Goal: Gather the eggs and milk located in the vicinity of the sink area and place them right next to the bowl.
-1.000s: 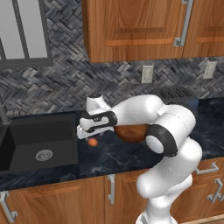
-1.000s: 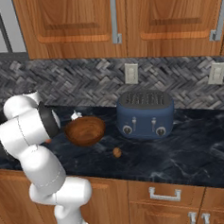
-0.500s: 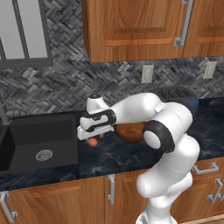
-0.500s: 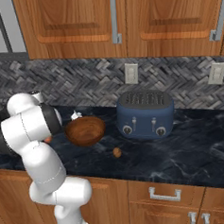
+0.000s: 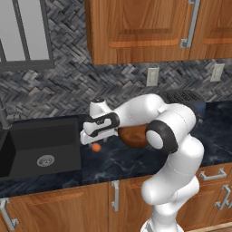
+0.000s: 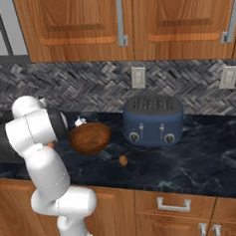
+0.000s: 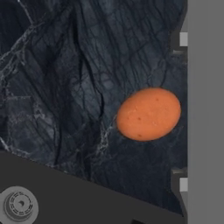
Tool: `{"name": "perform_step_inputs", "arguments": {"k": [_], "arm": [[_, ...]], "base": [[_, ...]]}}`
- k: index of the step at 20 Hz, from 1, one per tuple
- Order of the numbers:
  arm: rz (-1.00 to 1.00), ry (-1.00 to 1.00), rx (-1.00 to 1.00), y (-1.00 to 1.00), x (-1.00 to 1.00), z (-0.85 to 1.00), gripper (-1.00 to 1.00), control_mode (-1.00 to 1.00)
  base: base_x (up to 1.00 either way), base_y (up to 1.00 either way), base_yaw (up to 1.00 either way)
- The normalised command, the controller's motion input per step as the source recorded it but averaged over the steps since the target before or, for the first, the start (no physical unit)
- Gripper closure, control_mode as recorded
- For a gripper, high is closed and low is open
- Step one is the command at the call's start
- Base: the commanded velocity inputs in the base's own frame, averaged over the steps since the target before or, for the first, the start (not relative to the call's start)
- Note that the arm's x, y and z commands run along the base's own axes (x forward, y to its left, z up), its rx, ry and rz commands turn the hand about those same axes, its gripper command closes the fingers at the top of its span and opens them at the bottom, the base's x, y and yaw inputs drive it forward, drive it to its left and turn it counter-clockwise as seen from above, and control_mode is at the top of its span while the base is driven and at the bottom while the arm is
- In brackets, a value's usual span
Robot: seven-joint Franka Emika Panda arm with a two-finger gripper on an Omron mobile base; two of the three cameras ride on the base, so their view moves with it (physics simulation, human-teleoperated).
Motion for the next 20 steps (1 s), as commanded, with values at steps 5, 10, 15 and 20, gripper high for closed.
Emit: {"name": "perform_step_inputs", "arguments": {"k": [5, 10, 15, 20], "arm": [[0.00, 0.00, -0.02, 0.01, 0.03, -0.17, -1.00, -1.00], [0.00, 0.00, -0.03, 0.00, 0.00, -0.19, -1.00, -1.00], [0.00, 0.00, -0.01, 0.00, 0.00, -0.10, -1.00, -1.00], [0.00, 0.00, 0.00, 0.00, 0.00, 0.00, -1.00, -1.00]], "base": [[0.00, 0.00, 0.00], [0.00, 0.00, 0.00], [0.00, 0.00, 0.00], [0.00, 0.00, 0.00]]}}
